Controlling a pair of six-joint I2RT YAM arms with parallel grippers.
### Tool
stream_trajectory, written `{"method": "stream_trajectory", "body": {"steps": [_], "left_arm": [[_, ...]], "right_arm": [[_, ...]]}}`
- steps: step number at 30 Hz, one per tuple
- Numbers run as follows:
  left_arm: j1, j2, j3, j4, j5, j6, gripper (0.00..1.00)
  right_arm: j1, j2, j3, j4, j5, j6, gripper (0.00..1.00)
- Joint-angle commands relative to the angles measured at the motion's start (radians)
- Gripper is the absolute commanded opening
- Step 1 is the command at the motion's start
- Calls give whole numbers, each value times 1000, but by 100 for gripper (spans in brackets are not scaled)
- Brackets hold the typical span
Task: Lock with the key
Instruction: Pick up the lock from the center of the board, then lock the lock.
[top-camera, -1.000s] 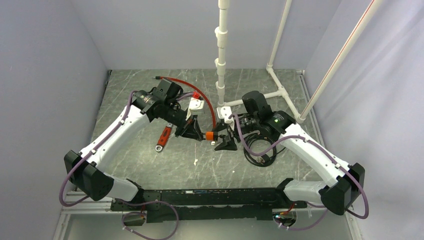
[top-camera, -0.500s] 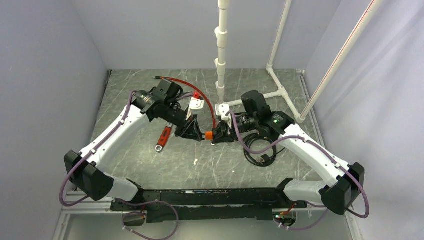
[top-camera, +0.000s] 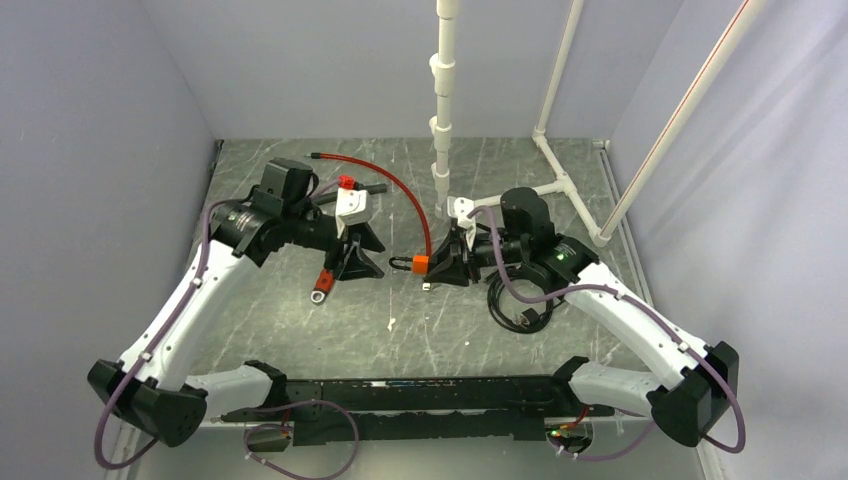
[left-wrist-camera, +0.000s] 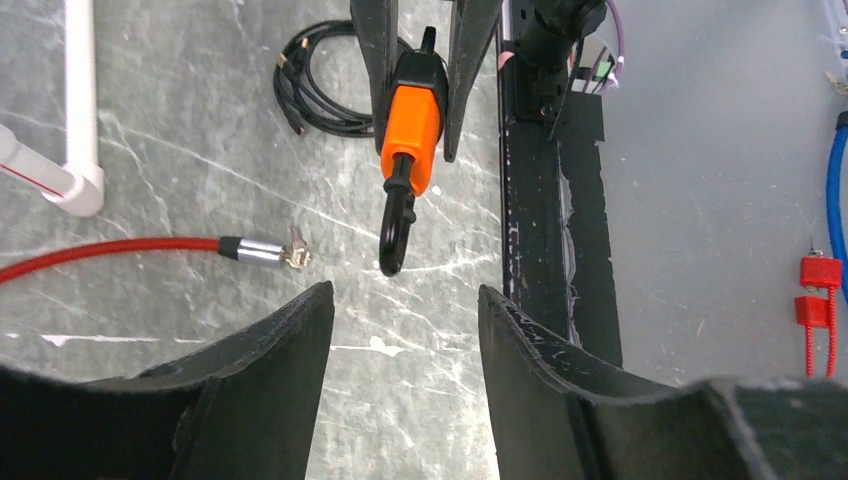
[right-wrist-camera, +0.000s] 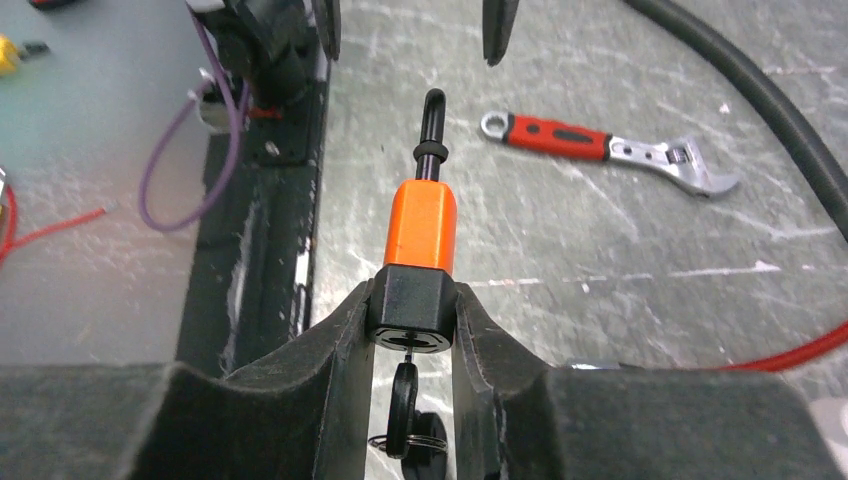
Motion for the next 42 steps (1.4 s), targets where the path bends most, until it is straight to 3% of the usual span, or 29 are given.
{"method": "stream_trajectory", "body": {"steps": [1, 7, 12, 23, 27, 42], "left_arm": [[-4, -23, -9, 73, 27, -14, 59], [-9, 14, 54, 61, 61, -12, 56], [-17, 27, 89, 42, 96, -24, 41], [-49, 10, 73, 35, 92, -49, 35], [-53, 27, 83, 26, 116, -57, 1], [-127, 42, 37, 190, 131, -277, 0]], "right_arm": [[0, -60, -17, 262, -76, 187, 0], [1, -63, -26, 319, -93, 240, 0], [1, -56, -18, 311, -95, 222, 0], [1, -43, 3, 264, -103, 183, 0], [1, -46, 4, 256, -98, 169, 0], [4, -10, 27, 282, -116, 192, 0]]}}
